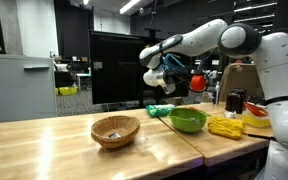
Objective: Pour the contents from the red pot into the green bowl
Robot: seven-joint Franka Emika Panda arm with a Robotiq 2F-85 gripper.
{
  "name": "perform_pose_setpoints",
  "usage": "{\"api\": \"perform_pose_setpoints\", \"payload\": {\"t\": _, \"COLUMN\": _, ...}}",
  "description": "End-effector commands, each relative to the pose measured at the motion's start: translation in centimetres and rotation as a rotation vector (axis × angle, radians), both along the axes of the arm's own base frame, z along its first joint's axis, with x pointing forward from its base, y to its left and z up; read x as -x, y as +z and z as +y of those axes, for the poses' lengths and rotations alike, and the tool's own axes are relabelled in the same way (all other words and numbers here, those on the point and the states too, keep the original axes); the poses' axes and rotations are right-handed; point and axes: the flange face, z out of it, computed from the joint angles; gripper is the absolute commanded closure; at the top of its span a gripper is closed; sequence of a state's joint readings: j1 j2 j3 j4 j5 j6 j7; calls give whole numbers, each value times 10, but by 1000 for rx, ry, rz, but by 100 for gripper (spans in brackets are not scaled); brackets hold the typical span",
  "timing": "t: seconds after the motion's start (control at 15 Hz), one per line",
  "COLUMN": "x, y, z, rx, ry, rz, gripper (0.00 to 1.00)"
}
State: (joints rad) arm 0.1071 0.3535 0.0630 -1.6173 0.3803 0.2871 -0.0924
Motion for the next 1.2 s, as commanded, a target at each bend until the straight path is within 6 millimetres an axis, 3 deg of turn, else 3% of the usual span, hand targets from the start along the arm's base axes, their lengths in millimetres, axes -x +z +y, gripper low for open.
{"api": "perform_pose_setpoints", "payload": {"t": 0.0, "x": 9, "y": 12, "z": 17, "rx": 128, "ry": 139, "rz": -64, "gripper": 96}}
{"api": "perform_pose_setpoints", "payload": {"t": 0.07, "x": 6, "y": 7, "z": 3, "rx": 161, "ry": -32, "rz": -64, "gripper": 96}}
{"api": "perform_pose_setpoints", "payload": {"t": 0.13, "x": 4, "y": 3, "z": 6, "rx": 186, "ry": -39, "rz": -74, "gripper": 96}}
{"api": "perform_pose_setpoints", "payload": {"t": 0.2, "x": 4, "y": 5, "z": 25, "rx": 212, "ry": 136, "rz": -104, "gripper": 96}}
{"api": "perform_pose_setpoints", "payload": {"t": 0.73, "x": -5, "y": -22, "z": 20, "rx": 511, "ry": 436, "rz": -269, "gripper": 96}}
{"api": "perform_pose_setpoints", "payload": {"t": 0.8, "x": -11, "y": -23, "z": 2, "rx": 573, "ry": 262, "rz": -233, "gripper": 96}}
{"api": "perform_pose_setpoints", "payload": {"t": 0.93, "x": -16, "y": -34, "z": -3, "rx": 635, "ry": 217, "rz": -237, "gripper": 96}}
{"api": "perform_pose_setpoints", "payload": {"t": 1.0, "x": -17, "y": -36, "z": 8, "rx": 640, "ry": 397, "rz": -308, "gripper": 96}}
{"api": "perform_pose_setpoints", "payload": {"t": 1.13, "x": -27, "y": -49, "z": -5, "rx": 713, "ry": 443, "rz": -358, "gripper": 96}}
